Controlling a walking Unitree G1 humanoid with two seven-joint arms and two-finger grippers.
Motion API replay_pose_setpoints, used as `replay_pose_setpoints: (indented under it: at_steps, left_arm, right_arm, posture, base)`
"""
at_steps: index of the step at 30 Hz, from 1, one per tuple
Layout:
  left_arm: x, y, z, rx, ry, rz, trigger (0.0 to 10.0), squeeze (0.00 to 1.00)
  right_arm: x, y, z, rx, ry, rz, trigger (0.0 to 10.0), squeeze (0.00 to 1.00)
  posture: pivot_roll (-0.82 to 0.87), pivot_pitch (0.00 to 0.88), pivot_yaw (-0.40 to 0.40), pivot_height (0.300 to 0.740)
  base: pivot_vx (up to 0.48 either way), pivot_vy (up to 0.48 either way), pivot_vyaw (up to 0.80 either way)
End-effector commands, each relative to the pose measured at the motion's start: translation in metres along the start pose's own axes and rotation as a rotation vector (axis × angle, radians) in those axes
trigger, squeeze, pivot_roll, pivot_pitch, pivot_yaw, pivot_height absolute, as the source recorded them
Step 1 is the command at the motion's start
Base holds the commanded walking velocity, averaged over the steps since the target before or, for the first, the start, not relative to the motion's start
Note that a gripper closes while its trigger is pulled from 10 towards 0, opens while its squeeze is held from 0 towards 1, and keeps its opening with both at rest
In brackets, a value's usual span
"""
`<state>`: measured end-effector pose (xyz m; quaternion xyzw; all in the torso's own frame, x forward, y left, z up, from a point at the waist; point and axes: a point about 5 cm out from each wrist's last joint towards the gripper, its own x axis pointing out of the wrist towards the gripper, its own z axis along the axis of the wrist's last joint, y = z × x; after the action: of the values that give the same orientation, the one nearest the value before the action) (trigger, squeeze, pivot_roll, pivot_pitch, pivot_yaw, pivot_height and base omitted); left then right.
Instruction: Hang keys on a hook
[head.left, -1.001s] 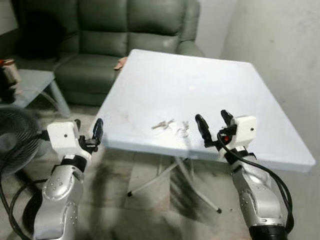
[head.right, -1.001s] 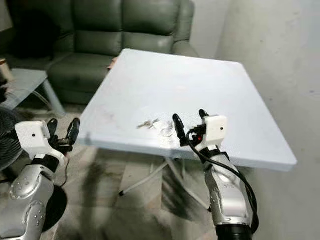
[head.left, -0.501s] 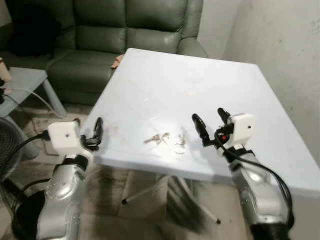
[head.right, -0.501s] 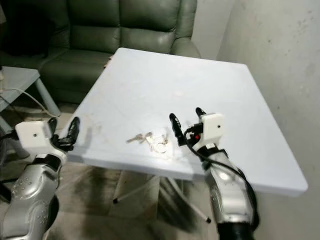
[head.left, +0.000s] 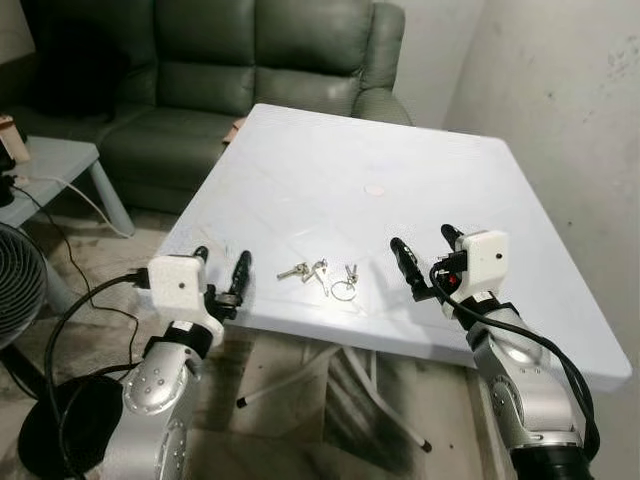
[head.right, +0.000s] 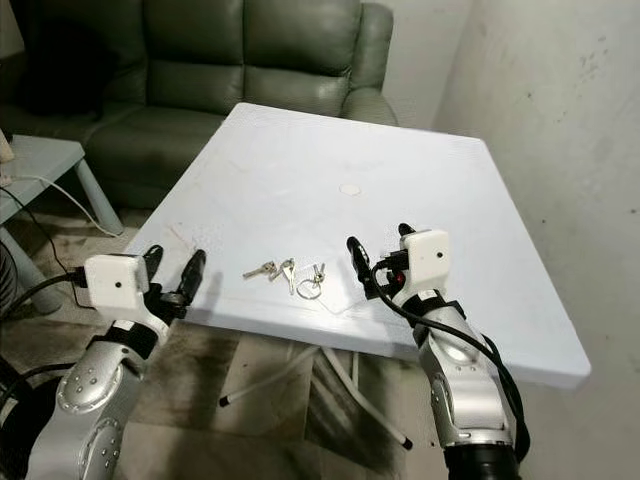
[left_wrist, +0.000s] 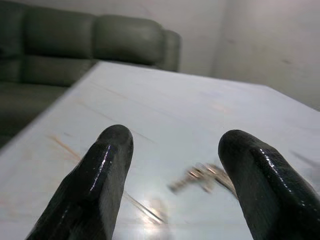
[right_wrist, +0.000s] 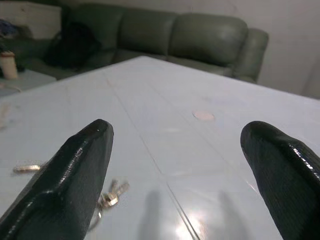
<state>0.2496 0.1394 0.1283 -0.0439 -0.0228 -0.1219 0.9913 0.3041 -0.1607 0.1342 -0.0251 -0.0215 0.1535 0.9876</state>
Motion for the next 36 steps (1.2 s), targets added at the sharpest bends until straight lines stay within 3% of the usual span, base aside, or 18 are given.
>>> replay_pose_setpoints:
  at_steps: [1,10,11,17,36]
  left_arm:
    - [0.0,-0.007,0.004,0.013,-0.012,-0.032,10.0,0.0]
    - [-0.003,-0.015,0.002,0.006,-0.002,-0.064,10.0,0.0]
    - [-0.005,-0.027,-0.002,-0.005,0.014,-0.108,10.0,0.0]
    - [-0.014,-0.04,-0.008,-0.016,0.04,-0.132,10.0,0.0]
    - [-0.028,-0.047,-0.011,-0.017,0.082,-0.12,10.0,0.0]
  right_arm:
    - [0.006,0.001,0.003,-0.023,0.015,0.003,10.0,0.0]
    - [0.01,0.006,0.001,-0.056,0.054,0.002,10.0,0.0]
    - [0.015,0.016,-0.003,-0.05,0.087,0.041,10.0,0.0]
    - [0.021,0.026,-0.009,-0.083,0.14,0.047,10.0,0.0]
    - [0.024,0.053,-0.026,-0.067,0.218,0.13,10.0,0.0]
  posture:
    - [-0.06,0.0,-0.068,0.74]
    - [-0.06,0.0,-0.072,0.74]
    - [-0.05,0.0,-0.084,0.74]
    - [-0.04,0.032,-0.094,0.74]
    - [-0.02,0.077,-0.102,0.74]
  base:
    - [0.0,0.0,0.0]
    - [0.0,0.0,0.0]
    - [0.0,0.0,0.0]
    - [0.0,0.0,0.0]
    - [0.0,0.0,0.0]
